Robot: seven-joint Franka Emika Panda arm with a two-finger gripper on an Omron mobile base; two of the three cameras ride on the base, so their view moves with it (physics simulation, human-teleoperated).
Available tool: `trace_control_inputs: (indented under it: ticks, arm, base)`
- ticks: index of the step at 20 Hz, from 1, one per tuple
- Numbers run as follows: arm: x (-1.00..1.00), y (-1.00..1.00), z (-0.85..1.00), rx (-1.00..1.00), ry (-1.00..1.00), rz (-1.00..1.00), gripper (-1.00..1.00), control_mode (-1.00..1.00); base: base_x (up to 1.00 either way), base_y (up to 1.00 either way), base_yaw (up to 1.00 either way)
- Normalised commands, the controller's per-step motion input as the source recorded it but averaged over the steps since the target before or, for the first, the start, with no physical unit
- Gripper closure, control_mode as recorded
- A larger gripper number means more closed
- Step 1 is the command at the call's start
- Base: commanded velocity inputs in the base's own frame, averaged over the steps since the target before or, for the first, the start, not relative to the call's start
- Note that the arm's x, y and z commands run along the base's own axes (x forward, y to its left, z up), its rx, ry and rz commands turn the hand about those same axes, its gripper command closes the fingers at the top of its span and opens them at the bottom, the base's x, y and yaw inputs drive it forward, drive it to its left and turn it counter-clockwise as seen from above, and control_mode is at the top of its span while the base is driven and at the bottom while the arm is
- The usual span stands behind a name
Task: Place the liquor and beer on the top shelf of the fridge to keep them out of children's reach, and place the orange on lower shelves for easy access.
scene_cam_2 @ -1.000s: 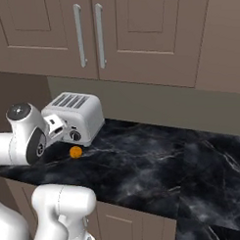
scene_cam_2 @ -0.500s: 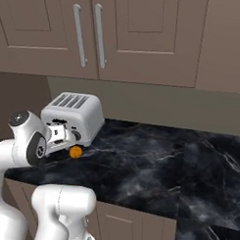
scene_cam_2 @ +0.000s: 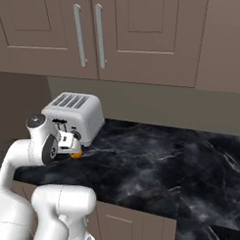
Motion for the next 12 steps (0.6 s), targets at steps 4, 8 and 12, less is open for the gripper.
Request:
trace_control_inputs:
  ticks: [4,8,12]
  arm:
    - [0.33,0.00,-0.25,0.11,0.07,0.00,-1.00,-1.00]
    - [0.41,0.00,-0.21,0.03,0.07,0.00,-1.00,-1.00]
    - [0.39,0.04,-0.22,0.00,0.05,0.00,-1.00,-1.00]
  base:
    - [0.00,0.00,0.00]
    - [0.00,0.00,0.00]
    - [0.00,0.00,0.00]
